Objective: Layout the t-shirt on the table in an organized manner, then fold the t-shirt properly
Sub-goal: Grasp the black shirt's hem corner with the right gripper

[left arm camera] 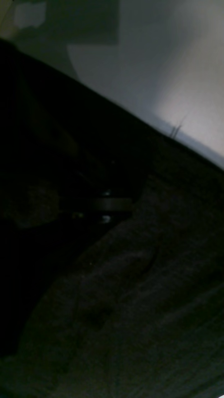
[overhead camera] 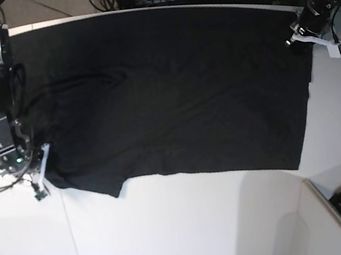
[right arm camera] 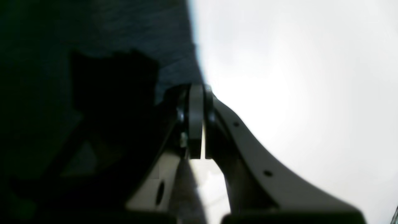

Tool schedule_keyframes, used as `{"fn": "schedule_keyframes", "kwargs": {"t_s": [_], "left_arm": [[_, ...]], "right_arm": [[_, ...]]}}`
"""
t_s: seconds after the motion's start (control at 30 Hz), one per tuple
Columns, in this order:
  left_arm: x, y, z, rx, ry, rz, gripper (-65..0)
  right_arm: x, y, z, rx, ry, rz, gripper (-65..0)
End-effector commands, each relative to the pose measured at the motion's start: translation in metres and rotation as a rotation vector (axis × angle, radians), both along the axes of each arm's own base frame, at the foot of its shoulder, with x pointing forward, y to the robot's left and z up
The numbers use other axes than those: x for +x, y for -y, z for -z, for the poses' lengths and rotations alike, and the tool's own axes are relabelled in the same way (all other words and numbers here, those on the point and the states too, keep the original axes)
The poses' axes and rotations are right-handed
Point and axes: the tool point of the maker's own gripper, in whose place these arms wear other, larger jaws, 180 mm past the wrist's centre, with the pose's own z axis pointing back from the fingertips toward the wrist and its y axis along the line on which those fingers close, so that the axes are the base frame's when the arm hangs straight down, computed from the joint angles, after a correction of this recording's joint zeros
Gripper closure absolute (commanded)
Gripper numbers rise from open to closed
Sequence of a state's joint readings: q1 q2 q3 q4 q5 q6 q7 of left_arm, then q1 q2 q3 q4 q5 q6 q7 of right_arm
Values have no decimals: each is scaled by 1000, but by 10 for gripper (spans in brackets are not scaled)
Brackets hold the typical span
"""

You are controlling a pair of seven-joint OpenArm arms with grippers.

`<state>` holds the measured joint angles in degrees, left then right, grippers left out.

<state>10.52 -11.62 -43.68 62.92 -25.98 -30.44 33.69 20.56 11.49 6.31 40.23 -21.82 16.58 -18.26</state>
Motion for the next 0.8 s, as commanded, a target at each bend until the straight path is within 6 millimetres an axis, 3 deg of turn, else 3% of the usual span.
{"fn": "schedule_keyframes", "kwargs": {"t_s": [0.0,0.3,0.47,0.53,0.63,0.73,0.77], "left_arm": [[-5,-7,0,23,-30,8,0],[-5,-9,-1,28,-30,9,0],[-4,-8,-1,26,-29,9,0],[-5,-8,0,25,-30,10,0],[-5,-9,-2,32,-31,13,0],[-5,-9,-2,32,-31,13,0],[-5,-9,-2,32,-32,14,0]], "right_arm": [[11,11,-9,-21,17,17,0],[25,58,-34,18,120,166,0],[32,59,-48,2,156,161,0],[26,38,-50,2,173,138,0],[36,-3,-71,16,265,71,0],[39,-33,-72,29,272,10,0],[40,-40,-71,30,268,-9,-65]]}}
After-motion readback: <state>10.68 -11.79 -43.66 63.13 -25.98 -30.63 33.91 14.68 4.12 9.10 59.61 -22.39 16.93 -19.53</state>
